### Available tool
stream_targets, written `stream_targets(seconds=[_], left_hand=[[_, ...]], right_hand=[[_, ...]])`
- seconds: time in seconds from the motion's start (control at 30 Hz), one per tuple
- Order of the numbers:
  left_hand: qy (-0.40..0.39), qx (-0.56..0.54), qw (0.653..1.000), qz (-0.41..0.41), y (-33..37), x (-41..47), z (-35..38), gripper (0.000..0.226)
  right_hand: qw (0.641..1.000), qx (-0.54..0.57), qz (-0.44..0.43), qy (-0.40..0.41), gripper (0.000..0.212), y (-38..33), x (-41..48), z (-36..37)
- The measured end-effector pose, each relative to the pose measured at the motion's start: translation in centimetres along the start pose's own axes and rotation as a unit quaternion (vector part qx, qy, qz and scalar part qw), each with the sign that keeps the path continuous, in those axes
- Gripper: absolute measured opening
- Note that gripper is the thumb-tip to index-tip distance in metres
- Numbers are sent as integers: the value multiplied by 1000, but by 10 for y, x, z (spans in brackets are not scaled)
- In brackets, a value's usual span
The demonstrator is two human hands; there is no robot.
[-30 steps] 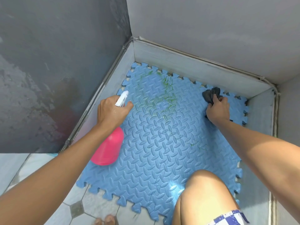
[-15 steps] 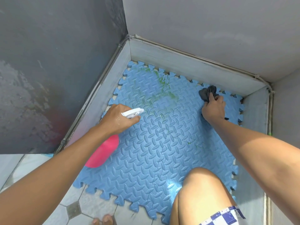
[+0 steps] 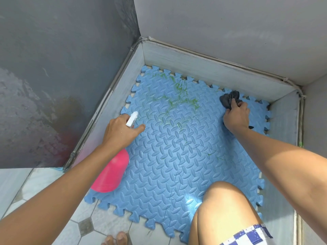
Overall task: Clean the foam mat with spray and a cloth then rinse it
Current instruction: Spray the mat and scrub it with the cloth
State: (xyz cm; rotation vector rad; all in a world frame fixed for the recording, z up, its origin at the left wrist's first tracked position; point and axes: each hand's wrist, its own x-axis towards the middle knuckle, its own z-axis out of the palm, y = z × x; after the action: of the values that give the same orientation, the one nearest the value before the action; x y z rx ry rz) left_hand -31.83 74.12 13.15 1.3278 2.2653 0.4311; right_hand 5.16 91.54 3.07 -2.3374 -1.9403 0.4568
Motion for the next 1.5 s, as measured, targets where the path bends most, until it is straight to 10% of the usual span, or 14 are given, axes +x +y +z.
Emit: stream_targets(seconds=[0.6,1.27,1.5], left_hand=[[11,43,997,-71,-7,2,3,45],[-9,-77,997,30,-5,25,-8,52],[-5,-78,996,53,-11,21,-15,58]], right_hand=[[1000,-3,4,0,56,0,1,2],[991,98,7,92,55,-16,-4,17],[972,128,-187,67,47,-135,-21,49]])
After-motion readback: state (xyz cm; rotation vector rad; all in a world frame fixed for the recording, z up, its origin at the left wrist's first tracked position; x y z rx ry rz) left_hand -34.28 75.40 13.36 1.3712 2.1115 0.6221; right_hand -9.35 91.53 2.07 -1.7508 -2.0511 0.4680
